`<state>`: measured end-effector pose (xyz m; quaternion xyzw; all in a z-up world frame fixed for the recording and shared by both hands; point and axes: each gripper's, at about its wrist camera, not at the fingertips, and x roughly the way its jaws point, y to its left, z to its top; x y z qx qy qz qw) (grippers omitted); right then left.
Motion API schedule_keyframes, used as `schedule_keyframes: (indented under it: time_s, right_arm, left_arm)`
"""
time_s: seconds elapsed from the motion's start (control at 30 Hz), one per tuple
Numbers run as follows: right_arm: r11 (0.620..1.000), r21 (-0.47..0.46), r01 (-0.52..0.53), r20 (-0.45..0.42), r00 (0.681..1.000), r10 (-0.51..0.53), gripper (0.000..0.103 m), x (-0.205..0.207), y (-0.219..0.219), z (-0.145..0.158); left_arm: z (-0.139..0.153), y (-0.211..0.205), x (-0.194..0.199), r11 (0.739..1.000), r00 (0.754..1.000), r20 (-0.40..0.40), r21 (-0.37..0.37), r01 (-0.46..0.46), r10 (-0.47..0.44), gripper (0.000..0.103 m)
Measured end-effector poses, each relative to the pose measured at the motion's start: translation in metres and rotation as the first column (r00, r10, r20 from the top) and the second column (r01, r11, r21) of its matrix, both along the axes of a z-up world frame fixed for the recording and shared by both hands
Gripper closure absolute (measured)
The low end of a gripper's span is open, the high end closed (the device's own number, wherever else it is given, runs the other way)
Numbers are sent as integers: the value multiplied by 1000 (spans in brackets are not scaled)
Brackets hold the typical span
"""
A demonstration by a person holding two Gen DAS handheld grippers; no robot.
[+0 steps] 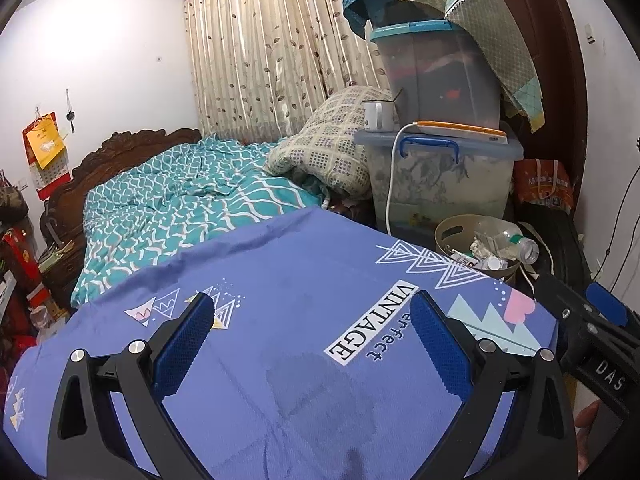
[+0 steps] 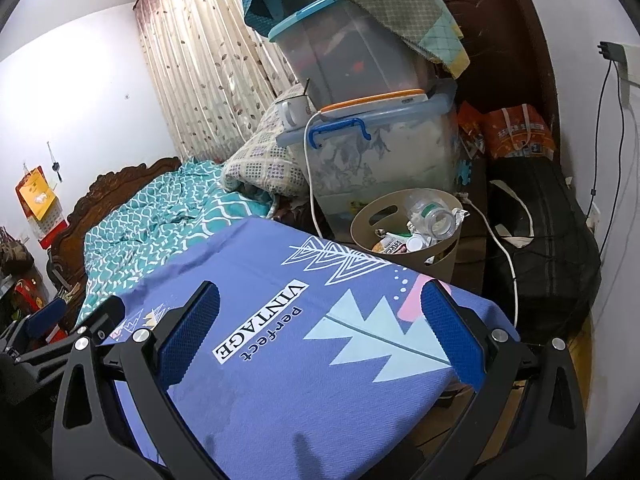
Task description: Collect trash
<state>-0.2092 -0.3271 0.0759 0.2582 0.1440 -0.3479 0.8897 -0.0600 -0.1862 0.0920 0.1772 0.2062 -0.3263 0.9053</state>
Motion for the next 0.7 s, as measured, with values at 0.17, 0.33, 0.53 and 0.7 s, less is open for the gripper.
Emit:
schedule_keyframes:
  time_s: [0.17, 0.33, 0.53, 0.7]
  right_arm:
    - [1000, -1, 14, 8, 1000, -14, 3, -3, -1, 1]
    - [1000, -4, 11, 9, 1000, -11, 3, -3, 1, 2]
    - [1000, 0, 10, 4, 1000, -10, 3, -2, 0, -2]
    - [1000, 0, 8, 3, 1000, -8, 3, -1, -1, -3]
  left_arm:
    - [-2, -3, -3, 1000, 1000, -4, 13, 8, -8, 9]
    - [-4, -5, -2, 999, 1000, -18, 32, 1, -1, 9]
    - [-7, -4, 1, 999, 999, -31, 36, -11, 12, 9]
    - [-8, -5, 1, 999, 999, -30, 43, -19, 20, 9]
